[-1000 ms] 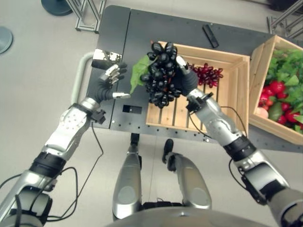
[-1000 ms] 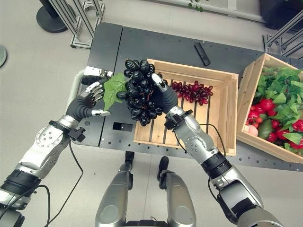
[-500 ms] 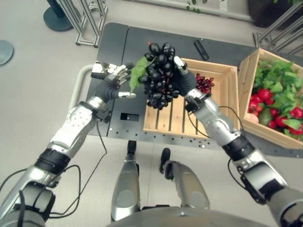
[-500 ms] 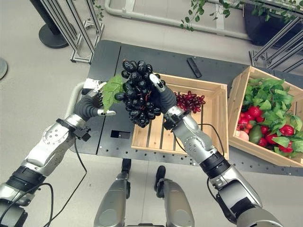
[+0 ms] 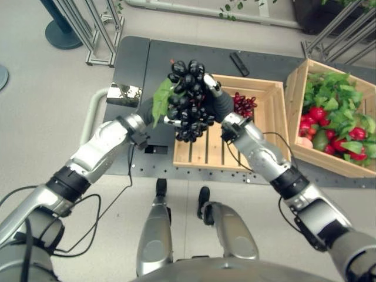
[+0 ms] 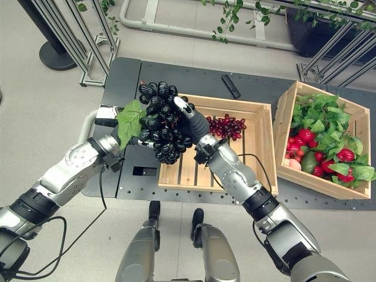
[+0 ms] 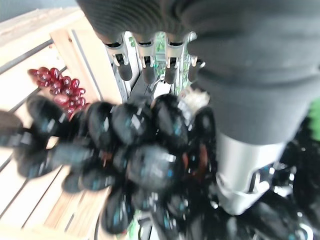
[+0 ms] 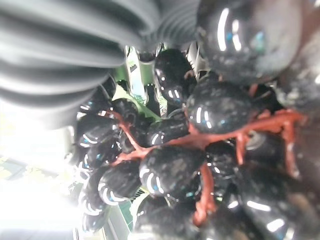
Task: Pick up the fruits from the basket on one side to the basket on the other side
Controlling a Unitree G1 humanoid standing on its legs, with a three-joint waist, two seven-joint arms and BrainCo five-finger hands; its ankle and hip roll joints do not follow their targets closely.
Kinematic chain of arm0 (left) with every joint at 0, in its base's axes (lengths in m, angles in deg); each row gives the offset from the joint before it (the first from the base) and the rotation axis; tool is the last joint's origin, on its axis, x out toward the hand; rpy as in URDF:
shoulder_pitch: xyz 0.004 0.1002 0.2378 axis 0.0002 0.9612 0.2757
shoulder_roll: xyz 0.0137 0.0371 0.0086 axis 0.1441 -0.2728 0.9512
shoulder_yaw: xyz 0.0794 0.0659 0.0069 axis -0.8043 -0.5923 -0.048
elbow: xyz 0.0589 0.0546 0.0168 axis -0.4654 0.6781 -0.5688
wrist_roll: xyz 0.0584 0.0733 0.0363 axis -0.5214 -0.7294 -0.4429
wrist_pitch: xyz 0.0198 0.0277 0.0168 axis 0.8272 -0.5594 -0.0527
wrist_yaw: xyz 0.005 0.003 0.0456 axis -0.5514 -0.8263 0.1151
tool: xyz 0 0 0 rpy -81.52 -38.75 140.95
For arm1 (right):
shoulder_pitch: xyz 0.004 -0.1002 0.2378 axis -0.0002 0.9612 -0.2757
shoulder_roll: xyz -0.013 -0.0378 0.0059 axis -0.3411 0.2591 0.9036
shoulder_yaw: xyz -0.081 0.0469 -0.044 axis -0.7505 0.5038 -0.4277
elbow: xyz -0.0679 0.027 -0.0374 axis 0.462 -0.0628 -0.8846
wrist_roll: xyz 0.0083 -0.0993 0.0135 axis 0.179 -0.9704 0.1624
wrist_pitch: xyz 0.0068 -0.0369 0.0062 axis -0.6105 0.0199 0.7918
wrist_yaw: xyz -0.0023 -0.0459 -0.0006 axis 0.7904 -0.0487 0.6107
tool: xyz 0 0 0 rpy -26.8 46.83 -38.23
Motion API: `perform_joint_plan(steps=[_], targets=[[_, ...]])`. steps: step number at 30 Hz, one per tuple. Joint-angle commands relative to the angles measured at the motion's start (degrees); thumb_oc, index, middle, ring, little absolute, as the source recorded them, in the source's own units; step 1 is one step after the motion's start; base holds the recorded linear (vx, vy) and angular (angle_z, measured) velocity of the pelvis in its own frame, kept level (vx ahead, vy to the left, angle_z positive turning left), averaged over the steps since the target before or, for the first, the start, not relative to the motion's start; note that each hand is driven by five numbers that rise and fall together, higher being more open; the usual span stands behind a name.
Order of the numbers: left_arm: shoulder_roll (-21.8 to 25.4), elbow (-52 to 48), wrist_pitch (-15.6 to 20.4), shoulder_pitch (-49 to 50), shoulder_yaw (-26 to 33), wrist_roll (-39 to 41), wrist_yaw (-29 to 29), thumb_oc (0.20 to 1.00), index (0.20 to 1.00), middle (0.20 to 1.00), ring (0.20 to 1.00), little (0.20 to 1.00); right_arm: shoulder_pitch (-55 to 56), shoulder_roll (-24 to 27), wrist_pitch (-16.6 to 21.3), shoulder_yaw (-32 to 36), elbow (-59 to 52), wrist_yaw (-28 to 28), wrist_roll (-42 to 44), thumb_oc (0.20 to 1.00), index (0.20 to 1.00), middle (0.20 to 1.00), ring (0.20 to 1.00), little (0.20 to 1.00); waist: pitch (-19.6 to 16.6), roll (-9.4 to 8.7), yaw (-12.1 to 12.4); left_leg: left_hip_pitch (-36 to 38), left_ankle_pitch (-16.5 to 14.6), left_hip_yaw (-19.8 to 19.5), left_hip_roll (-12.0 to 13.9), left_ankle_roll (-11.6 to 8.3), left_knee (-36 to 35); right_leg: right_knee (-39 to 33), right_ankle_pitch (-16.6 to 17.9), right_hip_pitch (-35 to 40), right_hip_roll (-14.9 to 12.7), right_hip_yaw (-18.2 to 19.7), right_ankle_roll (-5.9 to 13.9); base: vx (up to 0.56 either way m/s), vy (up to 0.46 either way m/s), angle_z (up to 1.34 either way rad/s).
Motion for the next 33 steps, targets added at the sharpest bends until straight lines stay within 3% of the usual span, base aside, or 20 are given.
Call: perform_joint_plan(steps=[1,11,19,33], targets=[[0.2,-1.4,0.9,-3.0,-1.1,4.2,-1.3,1.000,1.000,1.000,1.000,1.000,-4.6,-3.1,2.8,-0.1,-2.4,0.8,1.5,0.200,0.200,0.200,0.200,0.200,-3.7,-1.70,-0.6,2.2,-6.1,-0.4,1.2,-0.29,2.9,-4.7,3.2,3.0,-5.5,2.8,8.44,0.00,0.000,0.00],[3.9,-3.9,0.0,-7.3,-7.4,7.1,-3.4,1.000,1.000,1.000,1.000,1.000,-8.9,-0.4,4.7,1.4,0.4,-1.2,1.1,0.200,0.200,0.200,0.200,0.200,-4.1,-1.86,-1.0,2.4,-6.4,-0.1,1.2,-0.09,3.0,-5.1,3.5,3.2,-5.4,3.1,8.80,0.00,0.001,0.00],[6.7,-4.7,-0.2,-7.8,-8.1,8.9,-3.9,1.000,1.000,1.000,1.000,1.000,-13.4,3.3,5.7,2.7,3.1,-2.5,1.8,0.200,0.200,0.200,0.200,0.200,-4.4,-2.11,-0.9,2.9,-6.8,0.4,1.1,0.02,2.8,-5.5,3.7,3.4,-5.3,3.5,9.01,0.00,0.010,-0.02],[6.1,-3.8,-1.0,-9.5,-9.6,9.5,-3.8,1.000,1.000,1.000,1.000,1.000,-19.6,1.1,5.4,0.9,8.4,-3.8,3.7,0.200,0.200,0.200,0.200,0.200,-4.8,-2.09,-0.7,2.9,-6.7,0.8,1.0,0.03,2.8,-6.3,4.3,3.4,-5.2,4.2,8.80,0.00,0.004,-0.02]])
